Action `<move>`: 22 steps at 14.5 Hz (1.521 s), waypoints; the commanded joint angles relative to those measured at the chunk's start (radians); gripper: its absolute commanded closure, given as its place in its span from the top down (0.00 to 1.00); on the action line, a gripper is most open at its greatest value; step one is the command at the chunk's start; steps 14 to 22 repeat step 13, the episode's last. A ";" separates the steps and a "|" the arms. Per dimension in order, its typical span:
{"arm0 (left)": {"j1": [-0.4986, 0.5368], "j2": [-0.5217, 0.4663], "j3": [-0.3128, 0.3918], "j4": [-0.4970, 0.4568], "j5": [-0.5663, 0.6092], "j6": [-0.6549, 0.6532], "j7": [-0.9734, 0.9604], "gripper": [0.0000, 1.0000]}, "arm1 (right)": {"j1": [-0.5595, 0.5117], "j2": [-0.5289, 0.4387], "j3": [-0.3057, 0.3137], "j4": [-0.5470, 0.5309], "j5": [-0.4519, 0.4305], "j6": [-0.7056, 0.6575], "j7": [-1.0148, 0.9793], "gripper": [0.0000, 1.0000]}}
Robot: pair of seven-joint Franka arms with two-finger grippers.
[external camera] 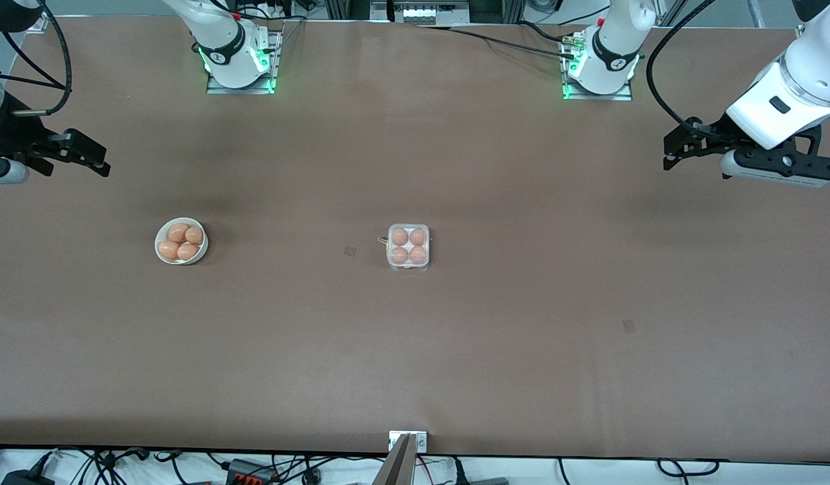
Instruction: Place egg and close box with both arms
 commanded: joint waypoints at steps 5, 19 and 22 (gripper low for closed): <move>0.003 0.010 -0.010 0.035 0.006 -0.012 -0.013 1.00 | -0.012 -0.022 -0.001 0.000 -0.009 -0.019 -0.015 1.00; 0.001 0.010 -0.012 0.036 0.007 -0.014 -0.012 1.00 | -0.012 -0.022 0.000 -0.002 -0.009 -0.028 -0.015 1.00; 0.001 0.010 -0.012 0.036 0.007 -0.014 -0.012 1.00 | -0.012 -0.022 0.000 -0.002 -0.009 -0.028 -0.015 1.00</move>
